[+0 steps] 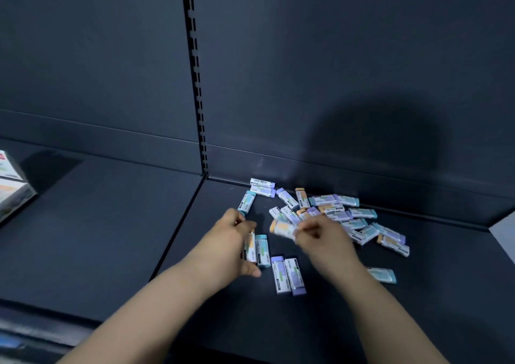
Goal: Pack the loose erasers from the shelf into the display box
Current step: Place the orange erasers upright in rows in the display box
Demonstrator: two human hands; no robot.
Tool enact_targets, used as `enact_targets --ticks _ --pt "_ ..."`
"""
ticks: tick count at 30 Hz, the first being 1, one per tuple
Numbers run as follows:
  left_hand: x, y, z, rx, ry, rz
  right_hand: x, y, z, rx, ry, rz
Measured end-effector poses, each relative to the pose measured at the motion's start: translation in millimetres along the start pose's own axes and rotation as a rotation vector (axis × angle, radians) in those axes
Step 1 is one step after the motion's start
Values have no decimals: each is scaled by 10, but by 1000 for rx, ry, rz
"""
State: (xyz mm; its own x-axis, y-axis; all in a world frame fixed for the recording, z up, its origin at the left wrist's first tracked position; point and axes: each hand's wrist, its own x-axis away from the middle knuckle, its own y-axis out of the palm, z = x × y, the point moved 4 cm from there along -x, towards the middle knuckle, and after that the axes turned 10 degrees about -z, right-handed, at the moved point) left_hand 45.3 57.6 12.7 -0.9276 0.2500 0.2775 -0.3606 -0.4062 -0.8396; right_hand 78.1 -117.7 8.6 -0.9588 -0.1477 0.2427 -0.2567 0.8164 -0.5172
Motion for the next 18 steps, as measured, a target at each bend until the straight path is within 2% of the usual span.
enact_targets --ticks 5,7,9,12,18 --pt "-63 92 -4 -328 -25 -69 212 115 -33 501 -1 -158" --pt "-62 93 -23 -332 -36 -87 184 39 -128 553 -69 -228" --pt "-46 76 -38 -329 -38 -91 127 41 -192 622 -154 -385" --pt "-21 92 -36 -327 -38 -90 30 112 -197 709 -150 -552" --pt "8 132 -29 -311 -92 -75 -99 192 -144 706 -34 -463"
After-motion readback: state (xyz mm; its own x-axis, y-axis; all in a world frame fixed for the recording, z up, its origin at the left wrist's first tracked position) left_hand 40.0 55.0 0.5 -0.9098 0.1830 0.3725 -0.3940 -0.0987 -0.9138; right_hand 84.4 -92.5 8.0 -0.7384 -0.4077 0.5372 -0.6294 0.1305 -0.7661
